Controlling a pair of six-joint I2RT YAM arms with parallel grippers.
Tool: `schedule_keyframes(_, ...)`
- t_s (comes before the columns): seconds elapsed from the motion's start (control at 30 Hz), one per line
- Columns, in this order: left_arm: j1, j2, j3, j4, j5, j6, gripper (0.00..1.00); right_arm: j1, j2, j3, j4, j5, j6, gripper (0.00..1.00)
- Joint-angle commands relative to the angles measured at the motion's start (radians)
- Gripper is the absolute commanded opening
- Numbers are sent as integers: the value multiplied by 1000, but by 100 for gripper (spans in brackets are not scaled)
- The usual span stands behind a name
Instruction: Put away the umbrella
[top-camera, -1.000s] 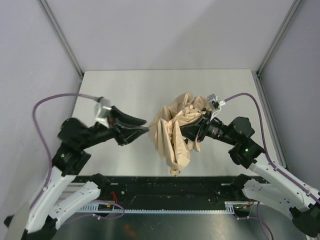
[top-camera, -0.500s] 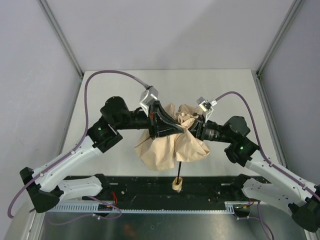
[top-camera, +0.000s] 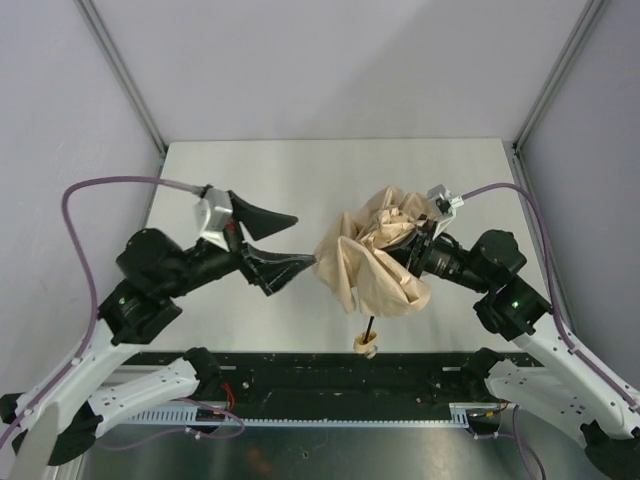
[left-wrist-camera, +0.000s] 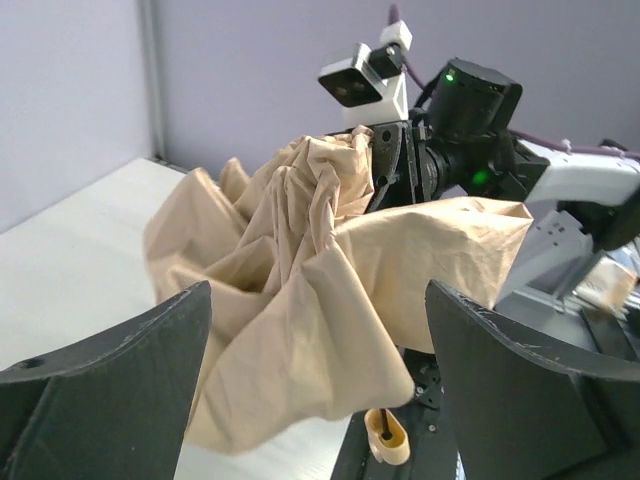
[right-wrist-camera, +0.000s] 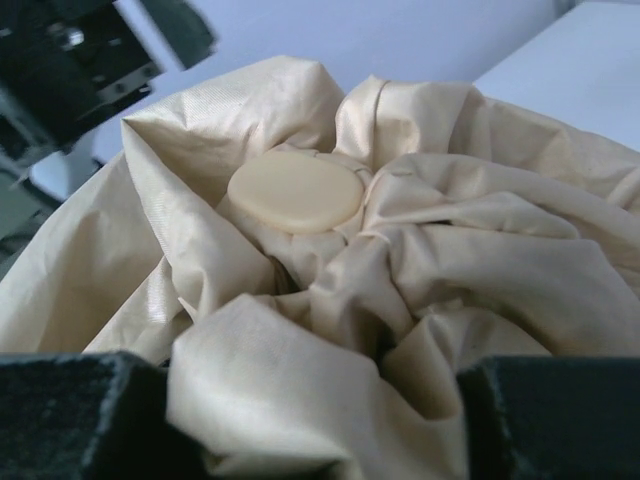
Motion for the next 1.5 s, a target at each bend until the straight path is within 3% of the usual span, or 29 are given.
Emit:
schedule_keyframes(0.0, 5, -38, 17, -124, -169, 19, 89, -30, -2, 82, -37, 105, -89, 0)
schedule_keyframes(0.17, 4, -73, -76, -132, -97, 40, 73, -137, 22, 99, -7, -103, -92, 0)
schedule_keyframes(0.27, 5, -96, -145, -117, -22, 66, 83, -243, 58, 101, 82, -315, 29, 0)
schedule_keyframes(0.37, 4, -97, -203, -111, -52, 34, 93, -316, 89, 101, 186, -458, 172, 0)
schedule_keyframes(0.6, 4, -41, -308, -65, -155, -163, 98, -345, 105, 101, 273, -514, 302, 0)
schedule_keyframes(0.83, 5, 55, -328, 137, -73, -217, 98, -345, 99, 102, 289, -507, 333, 0)
schedule_keyframes(0.87, 6, 72, -312, 176, -38, -214, 94, -345, 98, 102, 276, -505, 324, 0)
schedule_keyframes(1.0, 10, 93, -230, 196, 58, -106, 41, -355, 85, 105, 146, -481, 198, 0)
schedule_keyframes(1.1, 21, 50, -208, 97, -1, 49, 11, -398, 87, 143, -51, -434, 46, 0)
schedule_keyframes(1.13, 27, 34, -198, 58, -45, 100, 6, -418, 90, 151, -74, -440, 27, 0)
schedule_keyframes(1.23, 76, -9, -158, -13, -40, 237, 1, -448, 100, 162, -110, -510, -17, 0)
schedule_keyframes(1.47, 120, 33, -36, -160, 345, 480, 0, -433, 132, 231, -415, -659, -218, 0)
